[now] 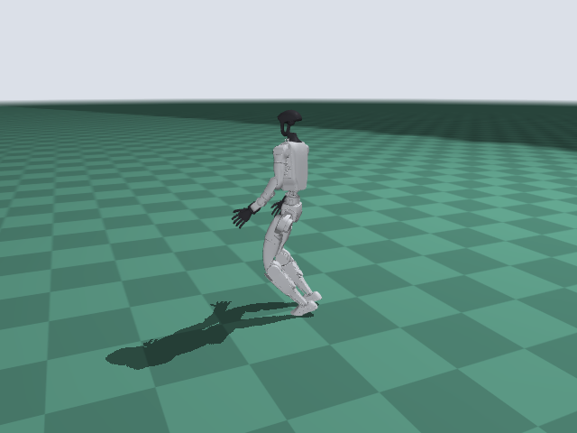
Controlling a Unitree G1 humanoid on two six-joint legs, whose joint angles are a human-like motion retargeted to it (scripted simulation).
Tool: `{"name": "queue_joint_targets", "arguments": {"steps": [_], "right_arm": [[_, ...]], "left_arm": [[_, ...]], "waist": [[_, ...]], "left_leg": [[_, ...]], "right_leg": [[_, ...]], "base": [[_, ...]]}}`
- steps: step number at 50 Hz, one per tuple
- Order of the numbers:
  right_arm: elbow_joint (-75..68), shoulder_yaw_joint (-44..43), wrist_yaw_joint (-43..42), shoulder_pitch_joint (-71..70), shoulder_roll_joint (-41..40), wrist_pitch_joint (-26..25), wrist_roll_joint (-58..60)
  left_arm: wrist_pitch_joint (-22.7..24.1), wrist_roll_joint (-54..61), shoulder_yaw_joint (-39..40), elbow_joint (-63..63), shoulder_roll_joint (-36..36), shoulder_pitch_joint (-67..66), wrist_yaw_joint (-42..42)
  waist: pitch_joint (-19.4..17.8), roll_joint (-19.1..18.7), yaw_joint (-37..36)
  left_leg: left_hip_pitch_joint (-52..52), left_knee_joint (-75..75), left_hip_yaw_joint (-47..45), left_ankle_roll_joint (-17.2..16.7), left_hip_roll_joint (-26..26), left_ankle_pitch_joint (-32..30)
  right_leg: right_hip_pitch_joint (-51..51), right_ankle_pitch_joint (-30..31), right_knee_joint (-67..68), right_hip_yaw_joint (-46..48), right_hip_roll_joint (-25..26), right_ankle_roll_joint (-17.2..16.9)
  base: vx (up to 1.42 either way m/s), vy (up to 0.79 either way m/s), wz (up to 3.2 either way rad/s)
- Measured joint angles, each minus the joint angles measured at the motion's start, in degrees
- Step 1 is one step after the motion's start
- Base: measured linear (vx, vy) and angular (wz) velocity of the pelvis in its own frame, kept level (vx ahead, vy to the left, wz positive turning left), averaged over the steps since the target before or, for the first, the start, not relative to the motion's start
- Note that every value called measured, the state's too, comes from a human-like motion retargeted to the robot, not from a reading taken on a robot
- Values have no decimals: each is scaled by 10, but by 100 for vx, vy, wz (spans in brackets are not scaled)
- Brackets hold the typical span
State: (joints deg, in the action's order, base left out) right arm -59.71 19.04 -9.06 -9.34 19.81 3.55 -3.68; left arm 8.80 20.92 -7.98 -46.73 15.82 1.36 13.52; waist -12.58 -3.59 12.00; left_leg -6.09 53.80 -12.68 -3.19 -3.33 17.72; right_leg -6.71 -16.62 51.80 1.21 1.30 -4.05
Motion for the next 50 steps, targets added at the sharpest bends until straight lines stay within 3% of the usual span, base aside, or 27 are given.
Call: {"name": "queue_joint_targets", "arguments": {"steps": [11, 18, 24, 30, 33, 37, 40, 42, 45, 48, 50], "right_arm": [[-36, 5, -16, 11, -6, 2, 3], [-13, 10, -44, 1, 13, 15, 2], [16, 9, -60, -8, 25, 24, -11], [28, 27, -57, 2, 23, 33, -34], [36, 37, -51, 10, 23, 35, -38], [46, 41, -49, 23, 28, 35, -29], [37, 47, -53, 21, 29, 30, -6], [16, 43, -56, 4, 20, 26, 5], [-6, 32, -62, 8, -1, 26, 0], [4, 28, -70, 29, -9, 27, -15], [16, 31, -79, 32, -8, 28, -20]], "left_arm": [[29, 35, 22, 35, -2, 28, 52], [42, 69, 40, 47, -2, 28, 95], [57, 110, 88, -3, 19, 43, 152], [59, 174, 158, -84, 47, 52, 195], [62, 194, 186, -90, 67, 48, 207], [81, 167, 201, -38, 99, 40, 223], [100, 104, 196, 46, 136, 44, 245], [93, 37, 190, 119, 151, 65, 269], [76, -22, 160, 203, 125, 90, 274], [75, -38, 119, 237, 81, 84, 261], [76, -44, 92, 245, 61, 74, 256]], "waist": [[-16, -14, -33], [-11, -4, -35], [-10, 11, -41], [4, 27, -38], [9, 26, -36], [2, 16, -38], [-10, 5, -41], [-20, -7, -45], [-13, -27, -52], [7, -22, -44], [18, -11, -39]], "left_leg": [[-15, 50, 28, -20, -25, 6], [-15, 27, 27, -6, 2, 13], [-11, -1, 31, -5, 38, 42], [-32, -28, 24, -31, 50, -68], [-55, -3, 24, -36, 42, -81], [-86, 93, 29, -22, 13, -40], [-108, 201, 32, 9, -21, 44], [-121, 241, 40, 15, -41, 71], [-108, 199, 57, 5, -36, 42], [-75, 83, 66, -33, 13, -78], [-63, 24, 66, -54, 48, -143]], "right_leg": [[30, -6, -30, 32, 20, 7], [14, -15, 2, 45, -2, -4], [-1, -68, 32, 58, -33, -17], [-33, 1, 48, 65, -58, -22], [-41, 13, 51, 68, -54, -30], [-30, -43, 67, 76, -33, -14], [-13, -154, 94, 88, -14, 19], [-3, -192, 91, 95, 7, 38], [9, -148, 55, 96, 20, 43], [-3, 9, 36, 68, 4, 0], [-24, 57, 50, 56, -23, -17]], "base": [[0, 0, 0], [-1, 0, 6], [0, 0, 0], [-3, -5, 11], [-3, -6, 13], [-2, -6, 4], [2, -7, 5], [8, -8, -8], [9, -6, -44], [6, -2, -43], [3, -1, -45]]}}
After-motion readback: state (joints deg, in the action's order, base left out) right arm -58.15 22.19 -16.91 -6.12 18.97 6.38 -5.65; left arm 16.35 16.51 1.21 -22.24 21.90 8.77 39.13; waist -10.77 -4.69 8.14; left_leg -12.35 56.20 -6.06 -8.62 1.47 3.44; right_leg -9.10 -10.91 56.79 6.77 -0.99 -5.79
